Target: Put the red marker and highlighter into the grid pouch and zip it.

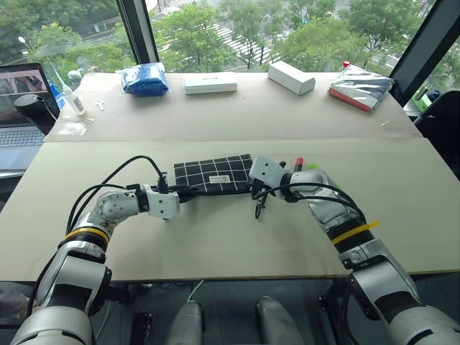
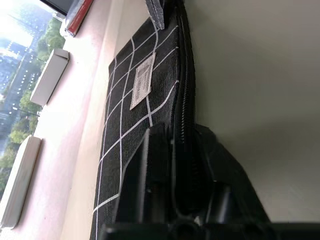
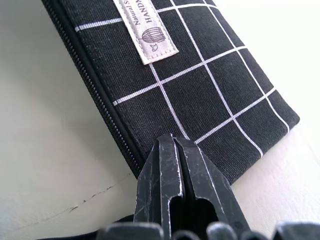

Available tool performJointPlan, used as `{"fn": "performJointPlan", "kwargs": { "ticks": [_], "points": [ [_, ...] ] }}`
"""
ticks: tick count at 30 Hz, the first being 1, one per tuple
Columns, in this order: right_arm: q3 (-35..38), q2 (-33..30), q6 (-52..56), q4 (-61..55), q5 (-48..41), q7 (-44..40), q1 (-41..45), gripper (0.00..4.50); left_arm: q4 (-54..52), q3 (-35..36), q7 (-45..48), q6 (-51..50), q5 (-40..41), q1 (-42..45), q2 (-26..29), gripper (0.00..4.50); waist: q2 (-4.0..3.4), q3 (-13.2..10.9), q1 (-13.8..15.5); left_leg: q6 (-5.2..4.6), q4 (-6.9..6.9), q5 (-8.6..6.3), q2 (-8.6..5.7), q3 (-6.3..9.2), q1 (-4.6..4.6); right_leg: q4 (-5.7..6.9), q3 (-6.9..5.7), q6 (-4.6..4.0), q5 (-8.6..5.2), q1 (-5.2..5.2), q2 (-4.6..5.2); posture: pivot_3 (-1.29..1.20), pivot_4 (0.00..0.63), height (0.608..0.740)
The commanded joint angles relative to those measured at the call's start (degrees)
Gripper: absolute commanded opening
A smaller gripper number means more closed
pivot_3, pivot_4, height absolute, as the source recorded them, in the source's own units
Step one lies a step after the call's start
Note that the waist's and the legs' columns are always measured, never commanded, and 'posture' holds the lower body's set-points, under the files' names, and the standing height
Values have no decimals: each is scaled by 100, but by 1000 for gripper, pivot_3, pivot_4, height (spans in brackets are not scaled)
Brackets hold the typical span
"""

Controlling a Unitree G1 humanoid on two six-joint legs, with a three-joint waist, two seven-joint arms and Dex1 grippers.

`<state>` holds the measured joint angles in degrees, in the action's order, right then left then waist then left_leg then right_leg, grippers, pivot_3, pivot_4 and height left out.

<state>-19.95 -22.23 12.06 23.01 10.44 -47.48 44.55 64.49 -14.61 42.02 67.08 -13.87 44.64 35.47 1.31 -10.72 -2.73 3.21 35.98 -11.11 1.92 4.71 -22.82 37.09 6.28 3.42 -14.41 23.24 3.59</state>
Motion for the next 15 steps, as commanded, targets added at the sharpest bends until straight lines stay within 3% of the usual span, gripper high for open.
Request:
{"fn": "performJointPlan", "kwargs": {
  "ticks": [1,6,10,15],
  "points": [
    [-27,16,-29,61,25,-72,45,0,3,-39,257,16,162,-116,-82,10,0,0,-2,0,0,0,0,0,0,0,0,0,0,0,0,0,150,740],
    [25,32,-36,100,-55,-126,32,0,-287,171,741,-327,848,-258,-278,10,0,0,7,0,0,0,0,0,-1,0,0,0,0,0,0,0,150,740],
    [624,257,497,-38,-762,-254,107,1178,-677,415,1377,-1028,1540,-528,-346,0,0,0,-1,0,1,0,0,1,-2,1,0,0,0,0,0,0,150,740],
    [1722,424,1726,-379,-2039,-361,460,2859,-1271,849,1347,-1822,2030,-936,-368,0,0,-3,-22,0,0,0,1,3,-6,1,0,-1,0,4,0,0,150,740]
  ]
}}
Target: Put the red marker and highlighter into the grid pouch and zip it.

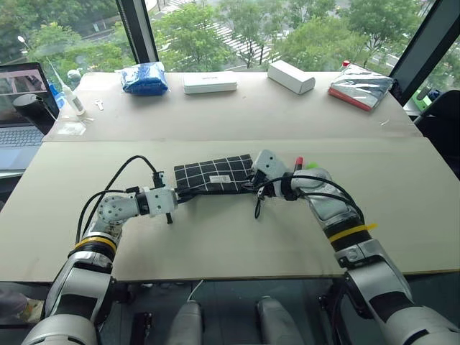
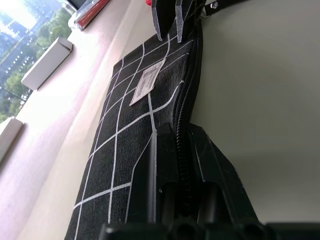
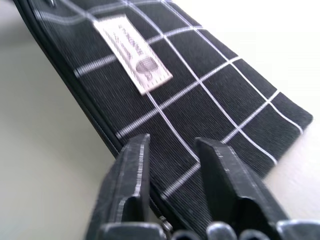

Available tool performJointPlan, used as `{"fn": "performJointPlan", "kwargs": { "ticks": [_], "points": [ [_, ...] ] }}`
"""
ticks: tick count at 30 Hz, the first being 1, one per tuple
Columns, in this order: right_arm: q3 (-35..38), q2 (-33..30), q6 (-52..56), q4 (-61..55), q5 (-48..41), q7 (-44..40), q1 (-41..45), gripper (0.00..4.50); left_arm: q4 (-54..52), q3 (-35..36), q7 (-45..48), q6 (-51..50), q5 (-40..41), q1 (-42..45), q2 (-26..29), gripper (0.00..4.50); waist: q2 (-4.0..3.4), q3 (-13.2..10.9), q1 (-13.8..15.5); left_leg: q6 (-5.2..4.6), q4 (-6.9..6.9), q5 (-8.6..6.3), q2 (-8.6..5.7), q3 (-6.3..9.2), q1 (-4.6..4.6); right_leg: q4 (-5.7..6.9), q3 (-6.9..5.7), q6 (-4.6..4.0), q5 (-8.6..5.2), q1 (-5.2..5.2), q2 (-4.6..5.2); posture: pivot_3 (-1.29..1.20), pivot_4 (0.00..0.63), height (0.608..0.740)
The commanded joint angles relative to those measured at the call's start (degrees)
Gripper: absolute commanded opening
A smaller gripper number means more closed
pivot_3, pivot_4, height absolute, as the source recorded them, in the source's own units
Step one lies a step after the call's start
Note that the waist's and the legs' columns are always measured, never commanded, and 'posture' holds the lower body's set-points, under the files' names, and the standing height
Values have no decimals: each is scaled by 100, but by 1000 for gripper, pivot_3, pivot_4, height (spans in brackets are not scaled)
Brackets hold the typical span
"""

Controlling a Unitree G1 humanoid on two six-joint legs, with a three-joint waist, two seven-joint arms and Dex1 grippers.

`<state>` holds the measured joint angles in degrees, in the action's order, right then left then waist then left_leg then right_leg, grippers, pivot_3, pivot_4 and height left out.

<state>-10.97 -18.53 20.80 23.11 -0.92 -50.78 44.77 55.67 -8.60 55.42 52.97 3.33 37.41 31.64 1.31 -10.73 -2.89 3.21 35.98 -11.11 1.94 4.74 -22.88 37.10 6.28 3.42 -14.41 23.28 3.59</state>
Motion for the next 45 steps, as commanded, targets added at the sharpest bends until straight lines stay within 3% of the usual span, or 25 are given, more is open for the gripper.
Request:
{"fn": "performJointPlan", "kwargs": {
  "ticks": [1,5,8,11,15,20,32,42,45],
  "points": [
    [1062,26,1112,-526,-1219,-100,530,3171,-518,321,-50,-572,367,-301,10,0,-1,-2,-12,0,1,0,0,1,-2,1,0,-1,1,2,0,0,150,740],
    [1809,-387,1707,-1006,-2118,-377,785,3171,-1154,581,-516,-1243,446,-690,-62,0,-5,-4,-10,0,0,0,-1,9,-8,2,-5,-1,1,6,0,0,150,740],
    [1877,-620,1841,-1234,-2328,-444,687,3171,-1705,703,-762,-1741,515,-920,-146,0,-4,-4,1,-1,-1,-1,0,15,-12,-2,-12,-1,1,6,0,0,150,740],
    [1522,-768,1670,-1267,-1978,-274,414,3171,-2273,775,-1001,-2211,501,-1170,-227,0,-4,-4,-5,-2,0,-1,1,15,-8,1,-13,-1,1,4,-1,0,150,740],
    [588,-403,1302,-1084,-968,715,-110,3171,-3454,815,-1613,-3195,499,-1606,-575,0,-3,-3,-33,-1,-1,-1,1,15,-9,0,-12,-1,1,6,-1,0,150,740],
    [442,43,1024,-744,-697,1247,117,3171,-4271,812,-1984,-4020,379,-1835,-787,0,-3,-4,-100,16,7,12,-2,13,-81,44,0,-10,8,98,-1,0,150,740],
    [322,268,-140,933,-198,1647,918,3171,-5007,815,-2123,-4603,428,-2113,-919,0,-3,-4,-95,16,6,12,-1,13,-70,43,-5,-11,8,91,-3,0,150,740],
    [517,262,-287,1315,-233,1609,1036,3171,-5206,899,-2247,-4819,493,-2106,-978,0,-3,-4,-107,16,4,12,0,13,-69,44,-5,-11,8,92,-3,0,150,740],
    [541,313,-341,1318,-258,1584,1013,2535,-5221,890,-2253,-4840,492,-2090,-988,0,-3,-4,-109,16,5,12,0,13,-69,44,-4,-11,8,92,-3,0,150,740]
  ]
}}
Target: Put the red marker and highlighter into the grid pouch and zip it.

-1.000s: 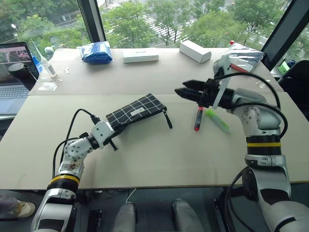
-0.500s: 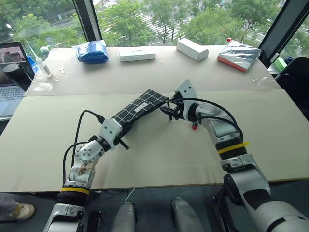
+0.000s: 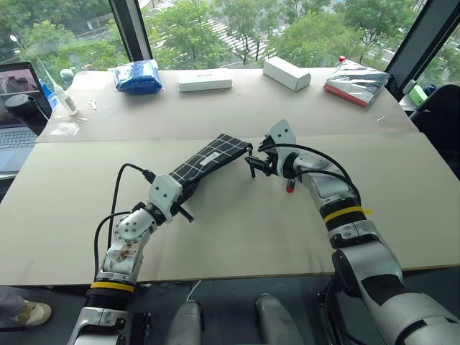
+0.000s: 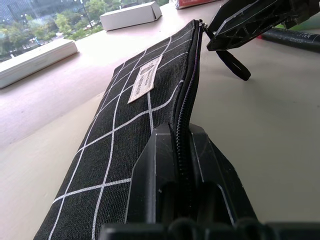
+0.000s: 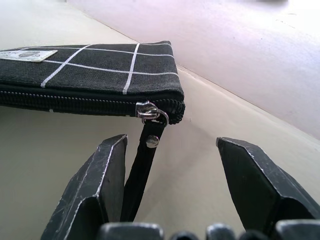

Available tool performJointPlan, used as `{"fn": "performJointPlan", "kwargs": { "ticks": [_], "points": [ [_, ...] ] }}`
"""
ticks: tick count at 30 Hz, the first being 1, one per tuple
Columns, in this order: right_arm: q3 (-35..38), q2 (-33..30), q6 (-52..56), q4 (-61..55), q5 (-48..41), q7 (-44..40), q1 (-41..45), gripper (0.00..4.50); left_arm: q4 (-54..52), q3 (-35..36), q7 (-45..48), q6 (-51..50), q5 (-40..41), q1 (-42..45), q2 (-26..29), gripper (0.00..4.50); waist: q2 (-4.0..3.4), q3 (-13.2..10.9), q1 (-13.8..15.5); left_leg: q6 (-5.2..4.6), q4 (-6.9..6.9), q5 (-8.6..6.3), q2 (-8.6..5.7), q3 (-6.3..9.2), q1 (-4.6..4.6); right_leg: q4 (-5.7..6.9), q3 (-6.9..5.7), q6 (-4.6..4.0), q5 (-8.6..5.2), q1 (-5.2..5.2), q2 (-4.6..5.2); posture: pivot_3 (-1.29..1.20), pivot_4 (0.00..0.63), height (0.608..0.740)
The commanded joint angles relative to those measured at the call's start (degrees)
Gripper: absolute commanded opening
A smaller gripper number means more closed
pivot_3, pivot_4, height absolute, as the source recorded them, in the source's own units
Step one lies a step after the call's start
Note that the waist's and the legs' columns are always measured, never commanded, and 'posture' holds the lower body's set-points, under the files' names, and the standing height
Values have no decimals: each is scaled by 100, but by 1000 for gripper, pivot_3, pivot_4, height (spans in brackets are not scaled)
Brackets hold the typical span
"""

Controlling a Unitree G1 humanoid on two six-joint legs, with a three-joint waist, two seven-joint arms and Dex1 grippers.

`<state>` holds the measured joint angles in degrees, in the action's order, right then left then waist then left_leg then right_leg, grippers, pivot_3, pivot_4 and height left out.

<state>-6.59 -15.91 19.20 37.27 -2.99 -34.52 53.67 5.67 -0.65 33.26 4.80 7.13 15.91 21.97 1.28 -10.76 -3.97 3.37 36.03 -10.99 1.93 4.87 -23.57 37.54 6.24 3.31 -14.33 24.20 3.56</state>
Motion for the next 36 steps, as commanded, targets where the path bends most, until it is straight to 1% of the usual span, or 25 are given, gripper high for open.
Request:
{"fn": "performJointPlan", "kwargs": {
  "ticks": [1,7,14,19,24,28,36],
  "points": [
    [92,57,-193,-123,-57,-84,110,2118,-215,95,-37,-25,111,70,-23,0,0,0,-2,0,0,0,0,0,0,0,0,0,0,1,0,0,150,740],
    [104,75,-195,-134,-46,-167,94,68,-191,137,-45,-25,140,127,-34,0,0,0,3,0,0,0,0,0,0,0,0,0,0,0,0,0,150,740],
    [57,116,-257,-175,-28,-279,88,23,-201,140,-58,-12,126,125,-76,0,0,0,-1,0,0,0,0,0,0,1,0,0,0,0,0,0,150,740],
    [-324,312,36,-984,-172,-955,-205,23,-146,127,-50,2,106,146,-119,0,0,0,-3,0,0,0,0,0,0,2,0,0,0,2,0,0,150,740],
    [-456,532,242,-1333,-162,-968,-279,23,-94,115,-35,14,98,182,-152,0,0,0,-3,0,0,0,0,0,1,5,0,0,0,2,0,0,150,740],
    [-677,729,501,-1771,-274,-1284,-286,23,1,107,-9,22,98,271,-179,0,0,0,12,0,2,0,0,1,0,5,-1,0,0,1,0,0,150,740],
    [-1065,761,846,-2509,-306,-1716,-550,23,72,114,8,33,94,310,-204,0,0,0,13,0,3,0,0,2,0,6,-2,0,0,0,0,0,150,740]
  ]
}}
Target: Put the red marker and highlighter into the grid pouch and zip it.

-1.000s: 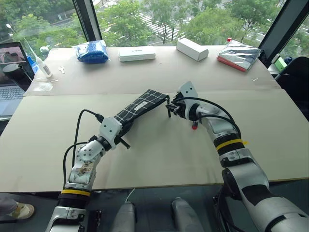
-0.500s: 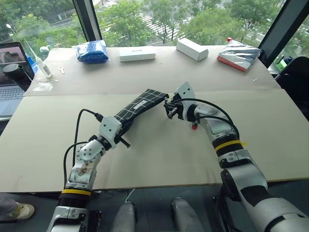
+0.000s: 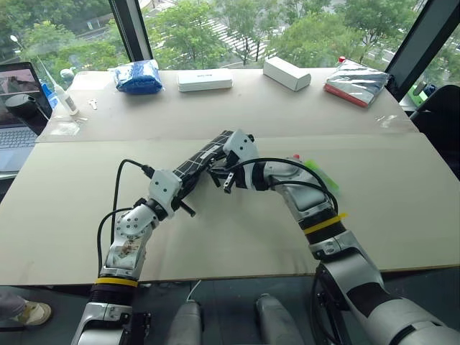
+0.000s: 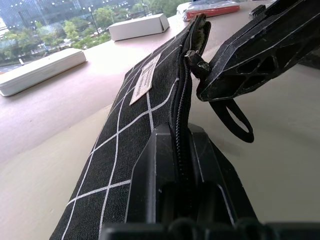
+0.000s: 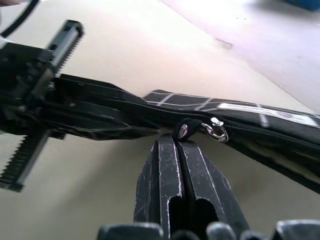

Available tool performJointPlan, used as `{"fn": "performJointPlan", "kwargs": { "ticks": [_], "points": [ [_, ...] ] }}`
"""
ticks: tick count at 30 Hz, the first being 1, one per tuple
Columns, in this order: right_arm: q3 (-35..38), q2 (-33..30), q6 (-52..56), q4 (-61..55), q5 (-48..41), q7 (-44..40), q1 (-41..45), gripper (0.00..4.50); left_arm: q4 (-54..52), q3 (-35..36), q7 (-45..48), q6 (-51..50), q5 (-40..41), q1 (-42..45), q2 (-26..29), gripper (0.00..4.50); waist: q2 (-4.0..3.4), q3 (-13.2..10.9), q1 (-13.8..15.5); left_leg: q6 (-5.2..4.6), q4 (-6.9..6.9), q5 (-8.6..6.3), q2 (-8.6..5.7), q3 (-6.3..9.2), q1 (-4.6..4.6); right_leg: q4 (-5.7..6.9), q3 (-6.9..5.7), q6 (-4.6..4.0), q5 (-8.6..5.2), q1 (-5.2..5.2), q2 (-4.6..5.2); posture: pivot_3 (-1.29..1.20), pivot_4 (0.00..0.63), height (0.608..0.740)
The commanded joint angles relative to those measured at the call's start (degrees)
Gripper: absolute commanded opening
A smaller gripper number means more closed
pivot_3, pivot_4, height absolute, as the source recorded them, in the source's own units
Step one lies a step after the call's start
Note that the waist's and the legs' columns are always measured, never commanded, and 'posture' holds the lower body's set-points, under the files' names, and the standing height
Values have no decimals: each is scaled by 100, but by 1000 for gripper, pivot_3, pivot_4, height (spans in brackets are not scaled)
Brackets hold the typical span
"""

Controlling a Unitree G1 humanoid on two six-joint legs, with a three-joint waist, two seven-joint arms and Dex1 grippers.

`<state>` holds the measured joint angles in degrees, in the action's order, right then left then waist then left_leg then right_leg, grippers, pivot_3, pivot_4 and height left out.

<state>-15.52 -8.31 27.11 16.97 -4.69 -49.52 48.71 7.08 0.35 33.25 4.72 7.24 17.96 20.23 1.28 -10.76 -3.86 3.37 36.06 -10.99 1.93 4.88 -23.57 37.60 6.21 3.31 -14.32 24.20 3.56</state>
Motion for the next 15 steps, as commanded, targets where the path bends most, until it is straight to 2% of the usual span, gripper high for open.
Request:
{"fn": "performJointPlan", "kwargs": {
  "ticks": [1,2,4,5,7,8,9,12,15],
  "points": [
    [-169,-40,-35,-313,8,-69,-41,23,-72,15,4,39,82,99,-36,0,0,0,1,0,0,0,0,0,0,0,0,0,0,0,0,0,150,740],
    [-159,-72,-100,-178,111,52,-22,23,-73,15,0,38,81,97,-40,0,0,0,-1,0,1,0,0,0,0,0,0,0,0,0,0,0,150,740],
    [74,-157,6,68,80,228,89,603,-99,17,-3,34,82,67,-45,0,0,0,0,0,1,0,0,0,1,1,-1,0,0,1,0,0,150,740],
    [209,-186,94,58,-15,245,125,728,-105,18,-3,34,81,57,-47,0,0,0,3,0,0,0,0,0,2,1,-1,0,0,0,0,0,150,740],
    [484,-321,432,-139,-288,164,156,1549,-125,21,-2,30,87,40,-51,0,0,0,14,0,1,0,0,0,0,0,0,0,0,0,0,0,150,740],
    [617,-401,688,-333,-489,32,134,1702,-136,22,-3,24,92,33,-54,0,0,0,21,0,2,0,-1,0,0,0,0,0,0,0,0,0,150,740],
    [772,-526,1029,-601,-763,-146,93,2068,-143,22,-3,19,96,27,-56,0,0,0,26,0,2,0,-1,0,-1,-1,0,0,0,0,0,0,150,740],
    [1028,-961,1518,-1371,-1308,-536,-150,2068,-162,17,-1,10,104,12,-65,0,0,0,22,0,2,0,0,0,-3,-1,0,0,0,0,0,0,150,740],
    [1447,-1787,1756,-2451,-1856,-1011,-795,2068,-196,0,5,-5,122,-13,-98,0,1,0,46,0,1,0,0,4,-1,-4,-4,1,0,-5,0,0,150,740]
  ]
}}
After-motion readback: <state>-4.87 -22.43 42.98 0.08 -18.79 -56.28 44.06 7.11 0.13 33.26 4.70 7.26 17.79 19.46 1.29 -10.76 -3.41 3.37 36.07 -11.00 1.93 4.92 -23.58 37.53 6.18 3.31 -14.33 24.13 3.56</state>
